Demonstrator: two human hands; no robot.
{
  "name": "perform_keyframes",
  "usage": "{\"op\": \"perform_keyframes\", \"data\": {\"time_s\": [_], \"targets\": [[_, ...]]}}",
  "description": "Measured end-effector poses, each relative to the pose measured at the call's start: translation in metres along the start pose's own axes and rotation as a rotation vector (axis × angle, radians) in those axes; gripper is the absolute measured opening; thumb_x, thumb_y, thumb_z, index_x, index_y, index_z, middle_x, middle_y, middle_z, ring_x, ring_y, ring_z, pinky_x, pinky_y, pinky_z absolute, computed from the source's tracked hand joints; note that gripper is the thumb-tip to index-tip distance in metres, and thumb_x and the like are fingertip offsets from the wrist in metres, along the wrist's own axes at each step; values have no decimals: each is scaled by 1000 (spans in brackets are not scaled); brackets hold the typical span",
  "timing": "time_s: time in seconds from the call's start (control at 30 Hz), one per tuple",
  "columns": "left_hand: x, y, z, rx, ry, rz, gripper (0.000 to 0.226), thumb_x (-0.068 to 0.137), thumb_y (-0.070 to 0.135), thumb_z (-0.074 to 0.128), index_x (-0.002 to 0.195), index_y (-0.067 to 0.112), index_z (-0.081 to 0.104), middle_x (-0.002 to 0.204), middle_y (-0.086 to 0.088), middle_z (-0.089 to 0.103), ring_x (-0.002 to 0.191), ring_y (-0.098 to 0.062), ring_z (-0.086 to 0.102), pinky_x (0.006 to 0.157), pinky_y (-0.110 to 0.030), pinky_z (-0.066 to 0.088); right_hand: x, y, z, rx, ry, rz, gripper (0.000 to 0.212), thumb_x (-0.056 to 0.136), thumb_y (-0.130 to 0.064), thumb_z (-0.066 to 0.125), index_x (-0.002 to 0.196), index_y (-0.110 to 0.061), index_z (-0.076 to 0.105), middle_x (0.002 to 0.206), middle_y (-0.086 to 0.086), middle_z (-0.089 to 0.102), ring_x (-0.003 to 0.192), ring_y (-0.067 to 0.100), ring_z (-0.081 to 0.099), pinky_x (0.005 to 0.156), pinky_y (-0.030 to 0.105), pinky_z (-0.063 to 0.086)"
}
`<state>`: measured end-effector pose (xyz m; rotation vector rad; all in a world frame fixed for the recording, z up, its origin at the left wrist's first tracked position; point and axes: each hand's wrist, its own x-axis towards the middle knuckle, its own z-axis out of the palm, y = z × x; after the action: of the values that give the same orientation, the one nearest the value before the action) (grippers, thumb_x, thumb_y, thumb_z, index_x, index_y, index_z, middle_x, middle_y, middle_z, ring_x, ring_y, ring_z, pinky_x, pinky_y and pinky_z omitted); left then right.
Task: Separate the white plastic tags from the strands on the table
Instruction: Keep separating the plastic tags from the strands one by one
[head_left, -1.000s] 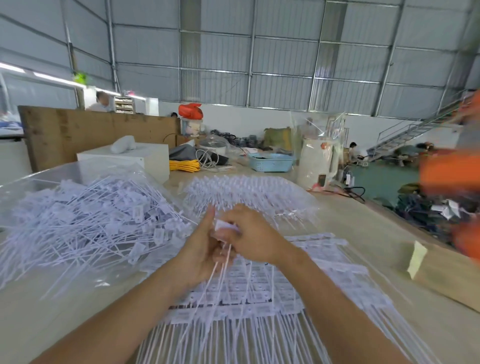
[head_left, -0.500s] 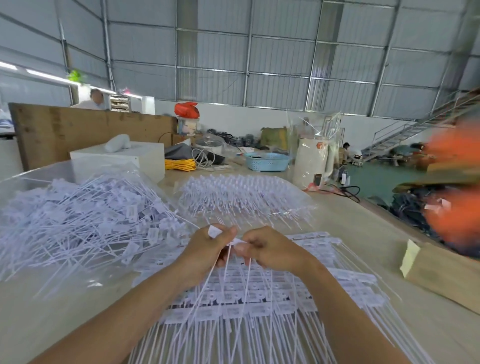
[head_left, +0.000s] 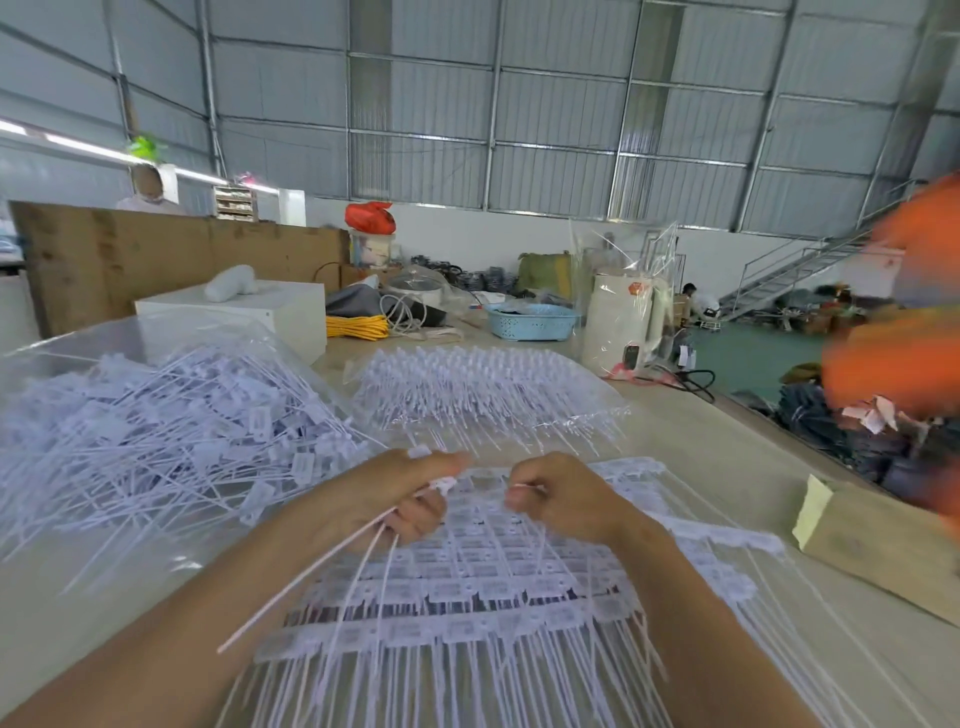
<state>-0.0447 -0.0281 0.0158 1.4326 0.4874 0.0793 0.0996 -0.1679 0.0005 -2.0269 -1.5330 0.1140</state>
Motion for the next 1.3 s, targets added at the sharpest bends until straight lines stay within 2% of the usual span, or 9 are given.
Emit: {"op": "perform_keyframes", "data": {"time_s": [0.17,0.27,0.33,0.5,0.63,0.77,0.97,1.1,1.3], "targets": [[5,10,-28,-611,115,234,17,95,29,49,87,14,50,52,-3,50,33,-5,44,31,-11,38,-1,-9,-13,306,229,15,35,93,-13,55,69,12,53,59,2,42,46,-1,40,50,9,33],[10,-6,-13,-417,126,270,11,96,14,48,98,7,57,67,-13,60,40,-11,51,36,-15,42,8,-26,1,189,147,-67,31,91,-16,60,75,10,58,66,8,46,56,8,42,58,25,38],[13,-16,6,-263,86,304,23,89,27,56,97,6,57,60,-5,56,40,-8,47,36,-15,36,11,-28,8,127,162,-97,24,88,-17,64,79,5,64,70,2,48,69,13,44,67,29,37],[15,-21,29,-128,-27,294,72,65,54,65,106,-5,63,68,-4,61,47,-8,44,38,-14,33,12,-22,7,168,258,-57,5,84,-11,68,85,-15,68,97,6,45,79,2,45,72,10,39],[14,-24,33,-128,-86,269,37,62,33,75,87,8,64,66,-5,65,44,-6,44,37,-13,31,10,-29,6,271,233,-60,6,87,-11,65,83,-15,68,96,0,52,81,8,52,63,6,43],[16,-26,33,-107,9,280,8,82,11,69,82,6,64,57,-1,61,38,-5,42,34,-14,29,2,-25,-12,537,111,-7,26,99,-24,41,108,-15,64,90,-3,63,78,12,61,70,22,50],[16,-25,37,-102,186,303,13,89,23,66,81,13,63,54,1,55,35,-6,39,35,-12,26,-7,-10,-24,318,-135,122,22,94,-24,55,81,-9,65,76,5,66,50,10,56,57,21,49],[15,-25,42,41,269,339,32,89,42,61,73,14,63,49,4,58,32,-5,38,35,-11,28,-3,-15,-14,254,-135,70,28,94,-23,56,81,0,65,67,-5,63,44,6,48,49,17,42],[13,-19,41,195,247,229,28,92,35,58,75,14,62,49,0,55,29,-5,37,35,-10,26,-1,-14,-10,249,-116,21,20,90,-5,58,71,-3,64,47,-17,54,43,-4,46,48,6,35]]}}
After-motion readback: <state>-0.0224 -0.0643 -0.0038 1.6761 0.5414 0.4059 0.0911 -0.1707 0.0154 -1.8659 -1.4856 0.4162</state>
